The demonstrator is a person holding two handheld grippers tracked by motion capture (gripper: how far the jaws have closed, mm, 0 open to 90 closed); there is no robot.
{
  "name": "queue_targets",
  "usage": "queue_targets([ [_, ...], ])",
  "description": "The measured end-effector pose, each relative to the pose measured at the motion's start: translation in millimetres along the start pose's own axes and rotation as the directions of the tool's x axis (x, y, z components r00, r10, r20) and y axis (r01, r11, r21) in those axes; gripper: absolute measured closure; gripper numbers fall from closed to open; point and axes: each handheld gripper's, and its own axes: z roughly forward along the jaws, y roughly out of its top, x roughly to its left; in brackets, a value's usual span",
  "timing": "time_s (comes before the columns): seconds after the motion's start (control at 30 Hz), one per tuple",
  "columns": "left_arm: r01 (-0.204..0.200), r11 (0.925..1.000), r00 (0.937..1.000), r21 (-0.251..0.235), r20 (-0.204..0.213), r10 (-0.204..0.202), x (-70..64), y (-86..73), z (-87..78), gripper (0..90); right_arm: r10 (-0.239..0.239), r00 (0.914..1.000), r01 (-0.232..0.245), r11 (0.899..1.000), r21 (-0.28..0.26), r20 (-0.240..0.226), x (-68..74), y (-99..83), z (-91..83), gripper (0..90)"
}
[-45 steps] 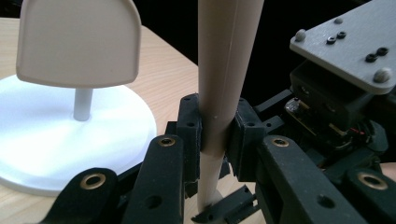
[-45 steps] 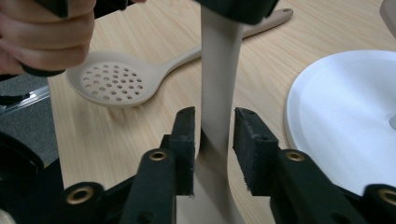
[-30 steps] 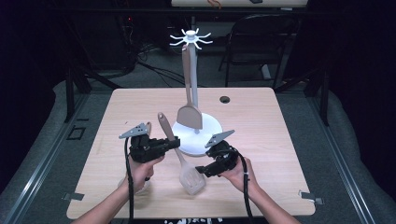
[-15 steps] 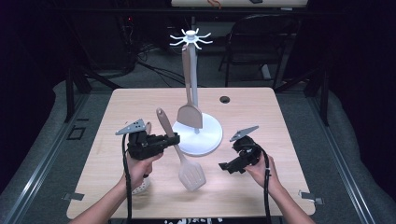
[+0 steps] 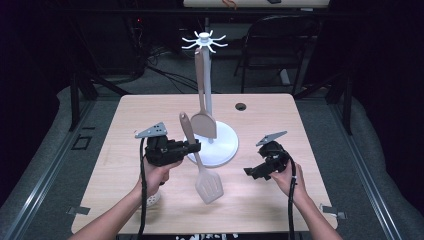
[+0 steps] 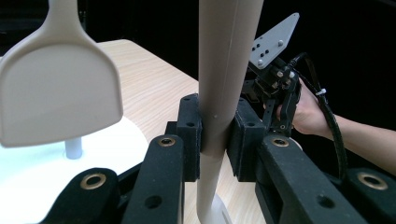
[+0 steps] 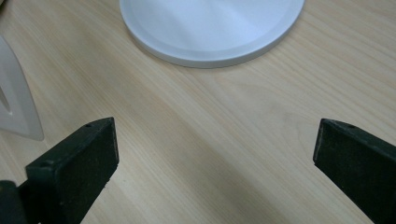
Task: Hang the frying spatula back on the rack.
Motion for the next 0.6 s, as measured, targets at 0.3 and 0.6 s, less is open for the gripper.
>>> queue_targets([
  [0.3, -0.037, 0.9993, 0.9993, 0.01, 0.005, 0.037, -1.9, 21.4, 11.2, 76.8, 0.02, 0.9996, -0.02, 1.0, -0.014, 0.022, -6.6, -1.7, -4.2, 0.1],
  [0.6, -0.081, 0.9964, 0.9967, 0.025, 0.009, 0.08, -3.6, 43.4, 21.4, 76.8, 0.02, 0.9995, -0.02, 1.0, -0.019, 0.024, -8.1, -1.5, -4.6, 0.4],
])
